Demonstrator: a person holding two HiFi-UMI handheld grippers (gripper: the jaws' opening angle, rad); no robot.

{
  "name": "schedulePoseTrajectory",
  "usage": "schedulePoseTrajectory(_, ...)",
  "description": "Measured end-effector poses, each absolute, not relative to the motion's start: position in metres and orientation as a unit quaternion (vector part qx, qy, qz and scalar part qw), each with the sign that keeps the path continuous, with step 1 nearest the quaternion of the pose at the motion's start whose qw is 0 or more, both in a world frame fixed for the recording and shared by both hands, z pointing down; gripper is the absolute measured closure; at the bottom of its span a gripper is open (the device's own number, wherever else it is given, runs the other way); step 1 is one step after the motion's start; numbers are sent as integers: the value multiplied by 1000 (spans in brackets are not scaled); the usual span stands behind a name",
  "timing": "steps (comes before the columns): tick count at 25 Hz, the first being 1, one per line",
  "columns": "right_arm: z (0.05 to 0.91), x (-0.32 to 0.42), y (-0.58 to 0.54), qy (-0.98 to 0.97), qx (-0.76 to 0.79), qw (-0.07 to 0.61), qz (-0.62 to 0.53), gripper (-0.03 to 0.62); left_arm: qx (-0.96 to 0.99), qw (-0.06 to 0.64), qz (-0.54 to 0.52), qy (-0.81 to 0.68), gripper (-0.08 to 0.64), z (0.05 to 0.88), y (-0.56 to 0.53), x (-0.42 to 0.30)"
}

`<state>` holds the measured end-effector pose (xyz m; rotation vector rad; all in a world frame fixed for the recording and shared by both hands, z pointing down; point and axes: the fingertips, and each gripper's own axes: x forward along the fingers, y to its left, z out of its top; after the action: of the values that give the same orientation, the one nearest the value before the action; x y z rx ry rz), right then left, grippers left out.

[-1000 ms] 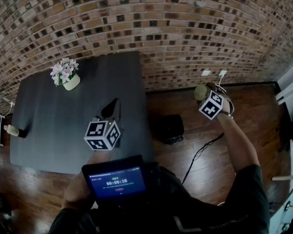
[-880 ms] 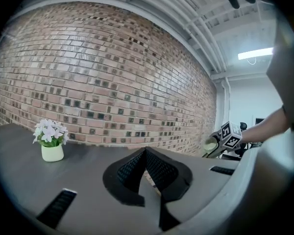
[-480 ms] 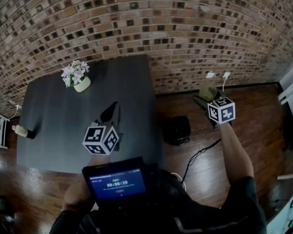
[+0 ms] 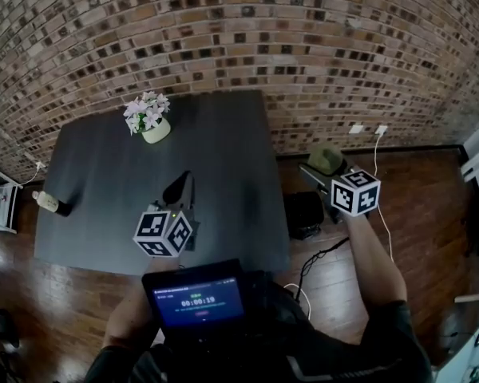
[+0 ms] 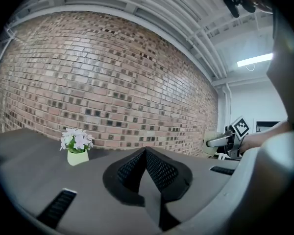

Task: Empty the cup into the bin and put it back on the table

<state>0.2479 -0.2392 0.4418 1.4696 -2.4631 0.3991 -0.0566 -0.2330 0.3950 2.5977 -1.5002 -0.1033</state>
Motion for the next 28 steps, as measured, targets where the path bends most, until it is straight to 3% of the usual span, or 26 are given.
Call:
schedulePoseTrajectory(15, 439, 77, -231, -899, 400, 114, 135, 192, 835, 86, -36, -542, 568, 410, -210, -138)
schedulePoseTrajectory(28, 480, 6, -224, -904, 368, 142, 166, 191, 834, 99, -23, -542, 568, 437, -201, -172)
